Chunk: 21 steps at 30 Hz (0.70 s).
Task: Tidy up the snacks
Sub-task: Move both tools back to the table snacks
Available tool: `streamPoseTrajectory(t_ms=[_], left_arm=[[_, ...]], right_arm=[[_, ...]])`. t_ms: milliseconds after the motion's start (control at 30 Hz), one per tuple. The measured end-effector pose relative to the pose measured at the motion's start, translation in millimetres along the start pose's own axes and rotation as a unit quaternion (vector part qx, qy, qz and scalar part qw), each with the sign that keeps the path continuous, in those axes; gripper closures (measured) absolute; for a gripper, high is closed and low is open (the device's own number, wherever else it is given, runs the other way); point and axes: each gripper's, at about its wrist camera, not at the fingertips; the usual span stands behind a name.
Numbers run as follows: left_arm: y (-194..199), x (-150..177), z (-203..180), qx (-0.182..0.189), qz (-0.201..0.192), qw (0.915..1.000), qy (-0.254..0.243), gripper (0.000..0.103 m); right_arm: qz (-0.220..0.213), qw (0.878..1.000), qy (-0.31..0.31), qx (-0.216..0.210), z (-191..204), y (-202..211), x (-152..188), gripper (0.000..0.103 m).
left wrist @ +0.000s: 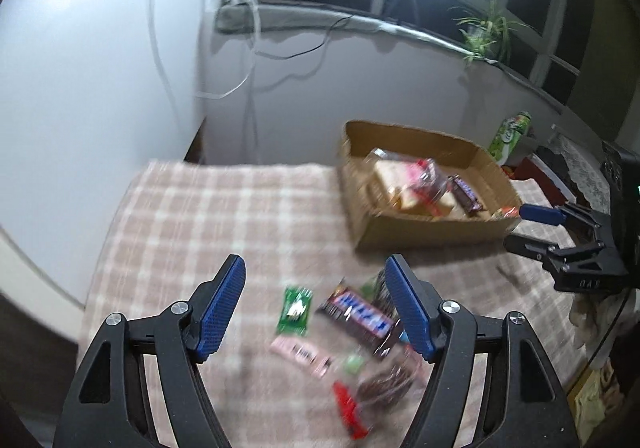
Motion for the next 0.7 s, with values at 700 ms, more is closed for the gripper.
streamPoseTrajectory(t_ms=[700], left_arm=[[-59,45,0,-0.012,0.088,0.9951,-0.043,0.064]], right_arm=[[0.070,0.996,0.025,-0.058,77,-64,24,0.030]])
Point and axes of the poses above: each gripper's, at about its wrist camera, not at the fingertips, and y roughly against the way its jaws point, z to its left, x to its underside, and after that the axes turned 1 degree about -y, right-handed
